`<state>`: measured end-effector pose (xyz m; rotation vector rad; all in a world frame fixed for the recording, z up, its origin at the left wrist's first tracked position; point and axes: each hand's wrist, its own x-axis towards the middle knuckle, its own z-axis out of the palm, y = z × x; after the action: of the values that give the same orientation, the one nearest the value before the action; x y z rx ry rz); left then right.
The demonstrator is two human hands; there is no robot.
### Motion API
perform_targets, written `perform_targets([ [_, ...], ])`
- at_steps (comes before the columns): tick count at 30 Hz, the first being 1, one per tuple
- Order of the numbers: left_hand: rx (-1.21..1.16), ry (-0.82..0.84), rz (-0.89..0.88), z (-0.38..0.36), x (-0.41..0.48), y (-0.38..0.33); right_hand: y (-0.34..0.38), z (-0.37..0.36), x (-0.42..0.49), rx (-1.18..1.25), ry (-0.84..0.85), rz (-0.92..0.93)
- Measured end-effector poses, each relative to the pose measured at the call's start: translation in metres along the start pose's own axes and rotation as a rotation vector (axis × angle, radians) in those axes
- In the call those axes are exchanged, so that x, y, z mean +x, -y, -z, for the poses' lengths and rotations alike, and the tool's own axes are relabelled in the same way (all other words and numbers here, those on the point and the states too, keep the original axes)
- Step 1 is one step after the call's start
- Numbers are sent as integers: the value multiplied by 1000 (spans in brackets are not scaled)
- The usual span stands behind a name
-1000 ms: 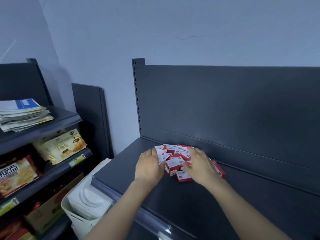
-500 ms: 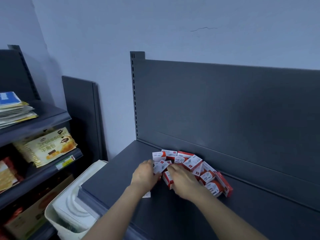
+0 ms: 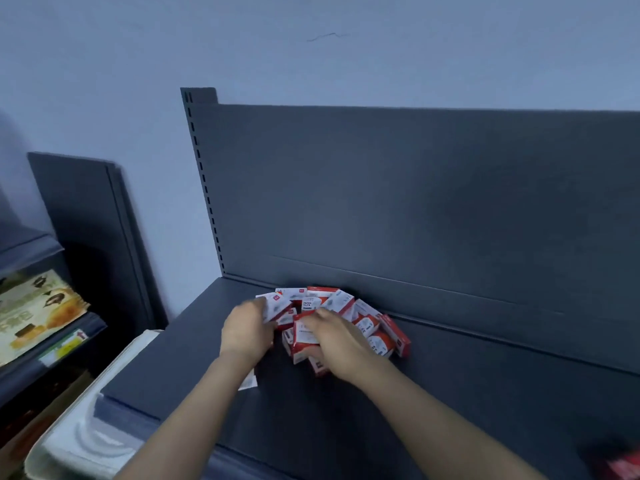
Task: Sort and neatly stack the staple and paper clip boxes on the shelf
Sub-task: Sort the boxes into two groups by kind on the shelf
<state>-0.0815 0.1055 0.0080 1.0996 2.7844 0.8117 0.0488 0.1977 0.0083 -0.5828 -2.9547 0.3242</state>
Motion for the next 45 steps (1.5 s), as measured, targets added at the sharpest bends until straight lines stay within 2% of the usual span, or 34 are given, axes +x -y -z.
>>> perform_targets([
  [4,-136,-100,-123,16,-14,-36,-4,35,-26,17,-56,-79],
  [8,-198,-127,-281,18,-35,-92,-29,67,-67,53,-142,-214],
  [15,-279,-24,-477,-21,-83,-213,-107,117,-177,24,-215,-486],
  [23,-311,180,-559,-92,-171,-318,-197,128,-307,-18,-202,-703],
  [28,-222,262,-556,-125,-212,-336,-227,117,-348,-17,-114,-762],
  [35,-75,358,-537,-153,-229,-328,-238,100,-359,28,-38,-772],
  [41,16,451,-519,-153,-235,-325,-241,95,-359,-11,1,-757],
  [45,23,451,-519,-148,-237,-327,-238,96,-355,-41,21,-754],
])
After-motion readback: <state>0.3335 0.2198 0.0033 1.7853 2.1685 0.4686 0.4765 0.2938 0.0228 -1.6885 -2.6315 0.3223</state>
